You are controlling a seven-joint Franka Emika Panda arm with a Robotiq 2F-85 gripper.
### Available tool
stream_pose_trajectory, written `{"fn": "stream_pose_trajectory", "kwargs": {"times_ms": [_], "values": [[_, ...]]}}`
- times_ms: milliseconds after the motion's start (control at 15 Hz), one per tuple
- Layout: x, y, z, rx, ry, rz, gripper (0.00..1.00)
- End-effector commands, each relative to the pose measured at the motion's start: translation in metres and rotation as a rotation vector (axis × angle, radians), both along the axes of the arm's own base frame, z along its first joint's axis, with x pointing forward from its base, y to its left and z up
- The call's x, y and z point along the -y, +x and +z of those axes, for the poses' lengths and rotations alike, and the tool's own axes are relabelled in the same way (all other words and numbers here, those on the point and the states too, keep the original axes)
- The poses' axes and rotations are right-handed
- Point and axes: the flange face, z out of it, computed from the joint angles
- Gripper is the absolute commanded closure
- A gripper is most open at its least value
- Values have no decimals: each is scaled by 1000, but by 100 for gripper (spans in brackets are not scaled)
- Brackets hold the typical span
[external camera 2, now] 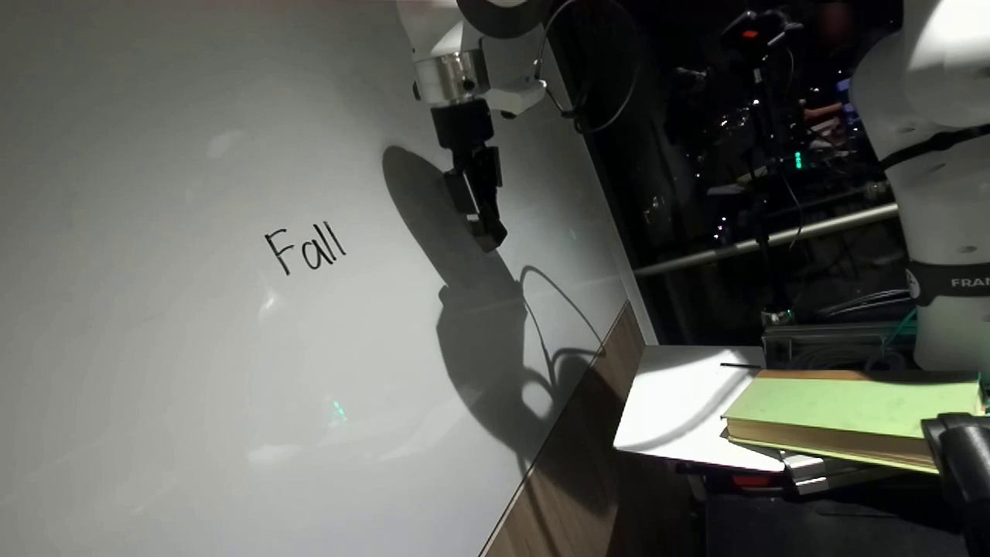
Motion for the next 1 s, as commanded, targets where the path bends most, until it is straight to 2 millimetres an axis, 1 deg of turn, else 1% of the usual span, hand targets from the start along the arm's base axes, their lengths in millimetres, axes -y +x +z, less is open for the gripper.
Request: {"fn": "stream_pose_trajectory", "kwargs": {"times_ms": [0, 200, 400, 600, 667, 733, 800, 933], "values": [[-52, -4, -6, -2, 19, 44, 69], [-106, -17, -4, 8, 16, 90, 69], [-151, -28, 5, 26, 21, 134, 69], [-195, -36, 9, 49, 24, 181, 69], [-205, -36, 12, 54, 25, 193, 69], [-215, -33, 12, 63, 21, 204, 69], [-222, -28, 15, 68, 18, 214, 69], [-233, -15, 14, 87, 3, 226, 69]]}}
